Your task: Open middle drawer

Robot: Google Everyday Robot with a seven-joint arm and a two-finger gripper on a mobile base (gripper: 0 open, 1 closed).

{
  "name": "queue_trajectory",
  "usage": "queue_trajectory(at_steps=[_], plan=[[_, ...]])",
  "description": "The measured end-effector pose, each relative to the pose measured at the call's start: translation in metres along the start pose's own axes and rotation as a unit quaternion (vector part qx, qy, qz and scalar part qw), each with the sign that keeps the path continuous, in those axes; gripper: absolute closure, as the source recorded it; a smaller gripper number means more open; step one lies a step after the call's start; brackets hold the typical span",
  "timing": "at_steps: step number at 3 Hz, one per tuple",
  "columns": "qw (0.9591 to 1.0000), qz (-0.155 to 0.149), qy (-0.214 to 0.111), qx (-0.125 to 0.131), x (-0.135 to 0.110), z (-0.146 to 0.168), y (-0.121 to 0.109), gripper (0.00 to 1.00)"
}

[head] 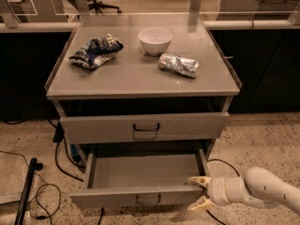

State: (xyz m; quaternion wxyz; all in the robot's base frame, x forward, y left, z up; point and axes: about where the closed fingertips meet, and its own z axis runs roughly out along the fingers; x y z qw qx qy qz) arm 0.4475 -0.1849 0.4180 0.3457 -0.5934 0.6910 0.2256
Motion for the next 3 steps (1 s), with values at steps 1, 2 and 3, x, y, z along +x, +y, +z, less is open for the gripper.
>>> queue_trajectory(at_steps=[1,2,3], plan=[[1.0000,0.000,0.000,0.000,-0.0014,-0.0009,-0.0001,0.00],[1.0000,0.000,0.000,0.000,-0.0014,-0.0009,-0.0001,0.18],[1.0000,0.003,-0.001,0.000,-0.0001,-0.0023,0.0018,0.42]])
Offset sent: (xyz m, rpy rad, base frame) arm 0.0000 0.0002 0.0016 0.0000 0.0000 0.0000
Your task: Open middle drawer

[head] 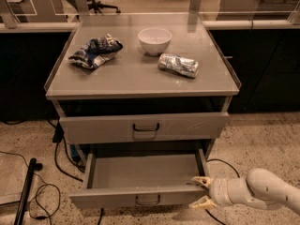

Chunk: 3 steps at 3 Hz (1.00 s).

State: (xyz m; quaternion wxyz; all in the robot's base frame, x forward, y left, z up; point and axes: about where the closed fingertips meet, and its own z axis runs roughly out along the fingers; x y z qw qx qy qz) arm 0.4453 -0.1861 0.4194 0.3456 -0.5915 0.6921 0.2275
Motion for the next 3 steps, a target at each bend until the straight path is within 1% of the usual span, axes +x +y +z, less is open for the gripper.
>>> queue_trajectory(at_steps=[1,2,3], plan=[[0.9999,0.011,-0.006,0.005,0.004,-0.010,0.006,0.65],[0.9996,0.019,-0.015,0.014,0.006,-0.027,0.018,0.88],[0.9993,0.021,-0.022,0.022,0.005,-0.040,0.030,1.00]])
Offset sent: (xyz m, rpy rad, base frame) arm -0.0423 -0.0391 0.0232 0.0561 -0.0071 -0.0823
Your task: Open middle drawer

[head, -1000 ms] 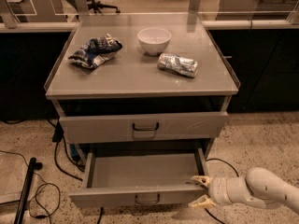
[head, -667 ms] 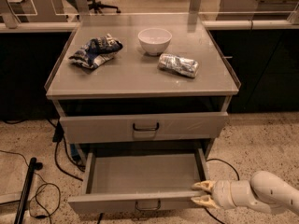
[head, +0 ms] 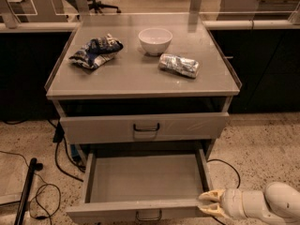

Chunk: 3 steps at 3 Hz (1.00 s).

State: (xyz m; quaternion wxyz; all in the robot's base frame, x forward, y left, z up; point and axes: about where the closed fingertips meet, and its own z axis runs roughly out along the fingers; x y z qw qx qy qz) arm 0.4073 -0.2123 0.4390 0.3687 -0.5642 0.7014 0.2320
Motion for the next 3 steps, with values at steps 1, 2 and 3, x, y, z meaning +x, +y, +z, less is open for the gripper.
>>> queue_trajectory(at_steps=[1,2,3], plan=[[1.0000,0.009,0.001,-0.001,0.0054,-0.0125,0.0173,1.00],[1.0000,0.009,0.001,-0.001,0.0053,-0.0124,0.0174,0.82],[1.0000,0.009,0.001,-0.001,0.0053,-0.0123,0.0174,0.51]])
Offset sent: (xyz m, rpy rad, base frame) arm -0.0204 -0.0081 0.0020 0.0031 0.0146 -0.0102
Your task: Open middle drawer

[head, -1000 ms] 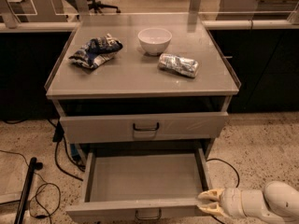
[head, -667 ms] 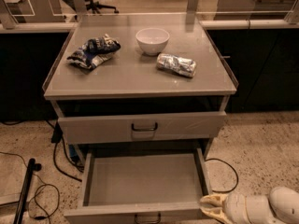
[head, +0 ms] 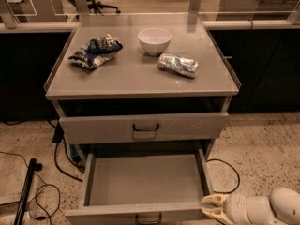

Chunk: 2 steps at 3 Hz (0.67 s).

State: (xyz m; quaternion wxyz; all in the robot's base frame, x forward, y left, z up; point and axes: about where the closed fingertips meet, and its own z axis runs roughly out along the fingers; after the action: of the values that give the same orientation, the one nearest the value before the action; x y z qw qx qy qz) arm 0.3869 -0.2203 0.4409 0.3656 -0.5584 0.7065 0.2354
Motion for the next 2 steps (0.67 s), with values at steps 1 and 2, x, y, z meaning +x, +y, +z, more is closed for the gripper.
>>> queue_trajectory(at_steps=[1,2], plan=[[1.0000,0.000,0.000,0.000,0.0000,0.0000,0.0000,0.28],[1.0000,0.000,0.000,0.000,0.0000,0.0000,0.0000,0.05]])
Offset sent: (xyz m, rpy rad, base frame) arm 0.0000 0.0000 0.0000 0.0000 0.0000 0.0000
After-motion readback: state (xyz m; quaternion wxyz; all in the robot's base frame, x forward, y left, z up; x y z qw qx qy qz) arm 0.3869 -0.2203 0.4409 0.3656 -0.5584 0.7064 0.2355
